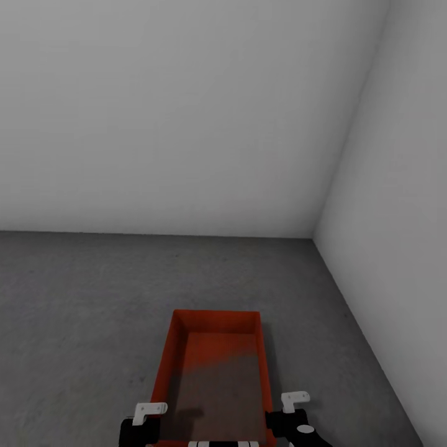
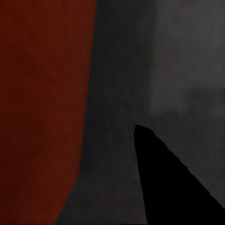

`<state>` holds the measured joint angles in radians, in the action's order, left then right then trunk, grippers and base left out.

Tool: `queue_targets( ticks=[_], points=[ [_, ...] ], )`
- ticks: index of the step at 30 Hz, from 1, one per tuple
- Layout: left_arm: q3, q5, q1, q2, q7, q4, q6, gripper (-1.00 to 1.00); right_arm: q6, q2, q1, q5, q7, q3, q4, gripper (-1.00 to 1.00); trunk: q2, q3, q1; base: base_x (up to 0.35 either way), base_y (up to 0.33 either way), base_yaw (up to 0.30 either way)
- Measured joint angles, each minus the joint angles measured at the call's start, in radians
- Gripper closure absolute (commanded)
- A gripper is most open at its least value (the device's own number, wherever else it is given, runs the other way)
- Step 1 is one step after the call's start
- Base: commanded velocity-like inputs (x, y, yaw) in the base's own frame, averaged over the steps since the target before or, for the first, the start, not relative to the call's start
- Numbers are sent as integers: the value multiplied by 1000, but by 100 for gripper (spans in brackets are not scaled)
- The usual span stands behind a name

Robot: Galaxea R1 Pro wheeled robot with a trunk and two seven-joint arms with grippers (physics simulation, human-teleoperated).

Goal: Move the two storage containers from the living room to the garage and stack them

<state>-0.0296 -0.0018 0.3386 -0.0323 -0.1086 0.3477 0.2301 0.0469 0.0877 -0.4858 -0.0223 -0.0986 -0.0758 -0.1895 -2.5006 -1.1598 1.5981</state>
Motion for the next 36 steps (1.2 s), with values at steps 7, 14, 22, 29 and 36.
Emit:
queue_targets(
  ticks=[7, 14, 22, 29, 36],
  points=[
    [1, 0, 0, 0, -1, 0, 0, -100, 0, 0, 0, 0, 0, 0, 0, -100, 0, 0, 4, 0, 0, 0],
    [1, 0, 0, 0, -1, 0, 0, -100, 0, 0, 0, 0, 0, 0, 0, -100, 0, 0, 4, 0, 0, 0],
    [1, 0, 0, 0, -1, 0, 0, -100, 0, 0, 0, 0, 0, 1, 0, -100, 0, 0, 4, 0, 0, 0],
    [1, 0, 0, 0, -1, 0, 0, -100, 0, 0, 0, 0, 0, 1, 0, -100, 0, 0, 3, 0, 0, 0],
    [1, 0, 0, 0, -1, 0, 0, -100, 1, 0, 0, 0, 0, 0, 0, -100, 0, 0, 4, 0, 0, 0]
  ],
)
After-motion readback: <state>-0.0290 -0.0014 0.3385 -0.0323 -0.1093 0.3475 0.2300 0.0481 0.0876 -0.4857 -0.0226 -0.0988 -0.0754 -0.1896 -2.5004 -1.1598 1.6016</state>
